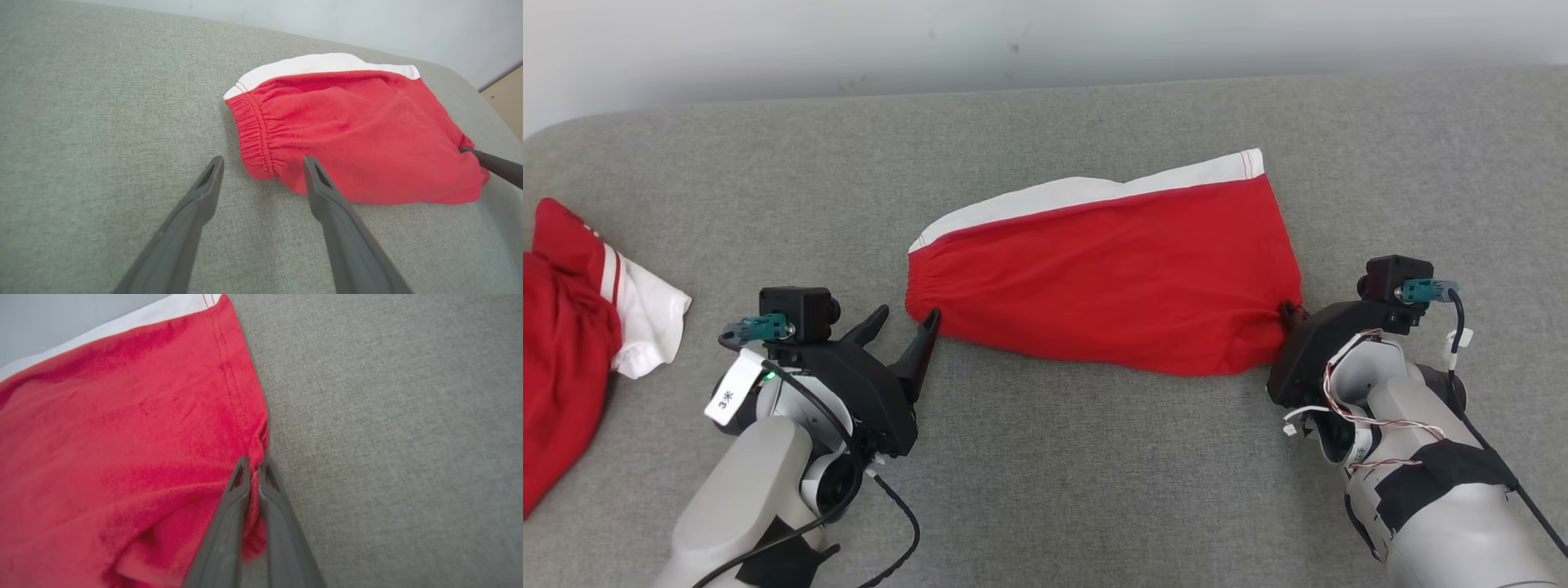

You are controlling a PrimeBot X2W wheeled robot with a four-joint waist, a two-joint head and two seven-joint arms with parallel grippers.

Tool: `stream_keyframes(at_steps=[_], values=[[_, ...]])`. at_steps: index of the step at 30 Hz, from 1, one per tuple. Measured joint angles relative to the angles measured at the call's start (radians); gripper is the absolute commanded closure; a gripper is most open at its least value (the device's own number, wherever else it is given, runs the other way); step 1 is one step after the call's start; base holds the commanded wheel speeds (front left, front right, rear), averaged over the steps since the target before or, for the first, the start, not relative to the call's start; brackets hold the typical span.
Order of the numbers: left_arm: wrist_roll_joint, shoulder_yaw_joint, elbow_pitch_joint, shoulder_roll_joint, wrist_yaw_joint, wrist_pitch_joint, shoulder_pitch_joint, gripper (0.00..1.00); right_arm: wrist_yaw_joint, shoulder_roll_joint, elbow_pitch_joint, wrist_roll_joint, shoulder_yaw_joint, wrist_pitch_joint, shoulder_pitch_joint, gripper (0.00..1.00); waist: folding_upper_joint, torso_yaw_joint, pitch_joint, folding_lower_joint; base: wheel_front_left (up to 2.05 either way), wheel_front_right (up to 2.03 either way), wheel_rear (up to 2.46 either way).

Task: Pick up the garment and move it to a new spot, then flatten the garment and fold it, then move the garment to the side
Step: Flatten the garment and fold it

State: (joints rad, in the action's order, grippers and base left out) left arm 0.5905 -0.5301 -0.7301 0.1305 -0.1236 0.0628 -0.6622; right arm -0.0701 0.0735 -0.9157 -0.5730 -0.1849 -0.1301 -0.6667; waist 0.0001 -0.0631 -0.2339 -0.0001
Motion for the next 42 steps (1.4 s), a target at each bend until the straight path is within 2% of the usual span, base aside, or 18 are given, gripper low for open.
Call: stream_keyframes(at_steps=[12, 13, 15, 23, 29, 30, 31, 32, 42], values=[[0.002, -0.034, -0.03, -0.001, -0.001, 0.016, -0.008, 0.0, 0.015, -0.013, -0.023, -0.002, -0.012, 0.02, -0.02, 1.0, 0.0, 0.036, -0.021, 0.0, 0.0, 0.0, 0.0], [0.003, -0.035, -0.031, -0.001, -0.001, 0.016, -0.011, 0.15, 0.017, -0.014, -0.024, -0.005, -0.012, 0.021, -0.02, 1.0, 0.0, 0.037, -0.022, 0.0, 0.0, 0.0, 0.0], [0.005, -0.036, -0.034, -0.001, -0.001, 0.016, -0.021, 1.0, 0.017, -0.014, -0.027, -0.011, -0.012, 0.026, -0.021, 1.0, 0.0, 0.038, -0.024, 0.0, 0.0, 0.0, 0.0], [0.009, -0.059, -0.041, 0.002, -0.001, 0.014, -0.026, 1.0, 0.026, -0.014, -0.047, -0.017, -0.006, 0.04, -0.024, 1.0, 0.0, 0.032, -0.023, 0.0, 0.0, 0.0, 0.0], [0.048, -0.077, -0.026, 0.026, -0.001, 0.003, -0.018, 1.0, 0.055, 0.004, -0.048, -0.017, -0.007, 0.049, -0.017, 1.0, 0.0, 0.019, -0.008, 0.0, 0.0, 0.0, 0.0], [0.049, -0.078, -0.027, 0.036, -0.001, -0.002, -0.018, 0.84, 0.057, 0.008, -0.048, -0.017, -0.008, 0.049, -0.017, 1.0, -0.0001, 0.018, -0.006, 0.0, 0.0, 0.0, 0.0], [0.05, -0.077, -0.028, 0.044, -0.001, -0.002, -0.018, 0.59, 0.058, 0.01, -0.049, -0.017, -0.008, 0.049, -0.017, 1.0, 0.0, 0.018, -0.004, 0.0, 0.0, 0.0, 0.0], [0.05, -0.077, -0.03, 0.05, -0.001, -0.004, -0.018, 0.0, 0.059, 0.011, -0.05, -0.017, -0.008, 0.049, -0.016, 1.0, 0.0, 0.018, -0.002, 0.0, 0.0, 0.0, 0.0], [0.067, -0.106, 0.002, 0.062, -0.001, -0.025, -0.019, 0.0, 0.061, 0.01, -0.069, -0.017, -0.017, 0.051, -0.01, 1.0, 0.0, 0.014, 0.011, 0.0, 0.0, 0.0, 0.0]])
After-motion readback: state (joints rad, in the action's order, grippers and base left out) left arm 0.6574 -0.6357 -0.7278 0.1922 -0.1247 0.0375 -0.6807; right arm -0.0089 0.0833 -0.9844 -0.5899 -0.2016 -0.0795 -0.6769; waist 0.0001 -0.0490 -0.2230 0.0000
